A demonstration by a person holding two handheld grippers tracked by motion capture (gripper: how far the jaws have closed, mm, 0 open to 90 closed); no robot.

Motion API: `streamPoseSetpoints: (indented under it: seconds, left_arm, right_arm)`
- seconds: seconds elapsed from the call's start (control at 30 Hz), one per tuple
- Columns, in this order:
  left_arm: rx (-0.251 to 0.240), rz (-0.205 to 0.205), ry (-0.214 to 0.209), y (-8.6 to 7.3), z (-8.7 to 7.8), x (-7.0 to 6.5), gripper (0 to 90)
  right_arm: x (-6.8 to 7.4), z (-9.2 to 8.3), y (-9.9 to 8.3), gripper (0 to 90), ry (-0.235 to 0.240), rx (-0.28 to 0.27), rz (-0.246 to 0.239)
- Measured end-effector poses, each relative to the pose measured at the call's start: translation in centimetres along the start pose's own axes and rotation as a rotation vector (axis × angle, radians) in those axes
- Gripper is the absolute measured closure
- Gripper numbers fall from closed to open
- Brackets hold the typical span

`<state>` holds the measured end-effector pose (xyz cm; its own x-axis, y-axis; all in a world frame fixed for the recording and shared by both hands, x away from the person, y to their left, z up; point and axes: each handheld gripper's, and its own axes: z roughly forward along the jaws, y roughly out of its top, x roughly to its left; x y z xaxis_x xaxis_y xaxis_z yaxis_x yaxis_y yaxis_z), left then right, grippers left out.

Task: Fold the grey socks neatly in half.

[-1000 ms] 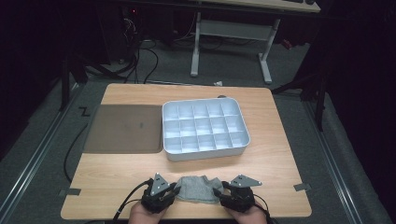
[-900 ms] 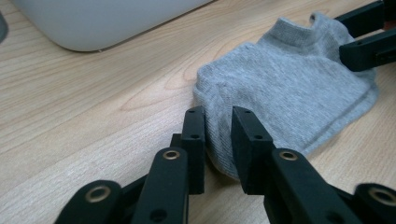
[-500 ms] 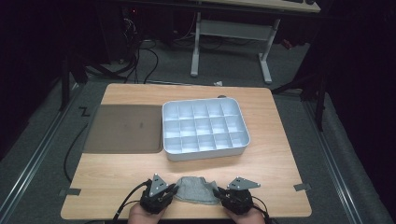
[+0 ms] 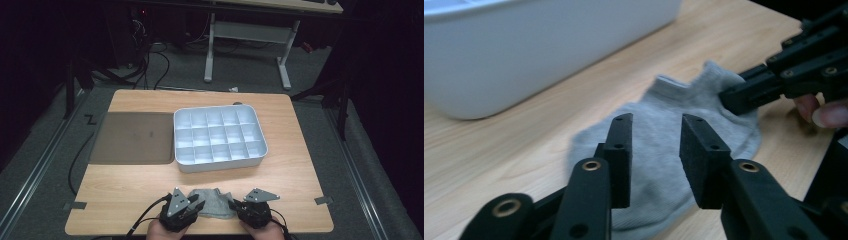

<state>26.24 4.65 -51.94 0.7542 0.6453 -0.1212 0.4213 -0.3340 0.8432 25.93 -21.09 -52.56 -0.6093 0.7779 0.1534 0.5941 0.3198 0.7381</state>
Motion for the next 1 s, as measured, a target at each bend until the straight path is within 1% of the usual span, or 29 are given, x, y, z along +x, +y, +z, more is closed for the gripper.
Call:
streamPoseSetpoints:
  seconds: [0.03,0.1,0.17,0.27,0.3,0.43,0.47,0.6,0.7,0.8,0.83,1.0]
  left_arm:
    - [0.0,0.0,0.0,0.0,0.0,0.0,71.1]
    - [0.027,-0.002,-0.013,-0.1,0.8,-0.3,72.4]
    - [0.044,0.005,-0.022,-0.1,1.4,-0.5,74.4]
    - [0.067,0.012,-0.02,-0.2,2.1,-0.8,76.2]
    - [0.067,0.012,-0.02,-0.2,2.1,-0.8,76.6]
    - [0.093,0.021,-0.012,-0.5,2.5,-0.8,77.9]
    - [0.096,0.023,-0.006,-0.5,2.5,-0.8,78.9]
    - [0.096,0.031,0.0,-0.5,2.5,-0.9,79.7]
    - [0.093,0.036,0.006,-0.6,2.6,-1.0,80.4]
    - [0.093,0.038,0.006,-0.6,2.6,-1.0,80.5]
    - [0.092,0.037,0.006,-0.6,2.6,-1.0,80.5]
    - [0.09,0.039,0.01,-0.6,2.6,-1.1,80.6]
  right_arm:
    - [0.0,0.0,0.0,85.0,0.0,0.0,0.0]
    - [0.1,0.0,0.1,85.0,0.002,0.0,-0.002]
    - [0.1,-0.1,0.1,85.0,0.002,-0.001,0.0]
    - [0.1,-0.1,0.1,85.0,0.01,-0.003,0.006]
    - [0.1,-0.1,0.1,85.0,0.01,-0.003,0.006]
    - [0.1,-0.4,0.2,84.9,0.019,-0.008,0.017]
    - [0.2,-0.5,0.3,84.8,0.026,-0.018,0.013]
    - [0.3,-0.8,0.4,84.8,0.037,-0.029,0.016]
    - [0.6,-1.1,0.6,84.8,0.039,-0.041,0.007]
    - [0.9,-1.4,0.9,84.8,0.054,-0.054,0.012]
    - [1.0,-1.4,1.0,84.8,0.062,-0.059,0.017]
    - [2.1,-1.5,1.5,84.8,0.086,-0.086,0.011]
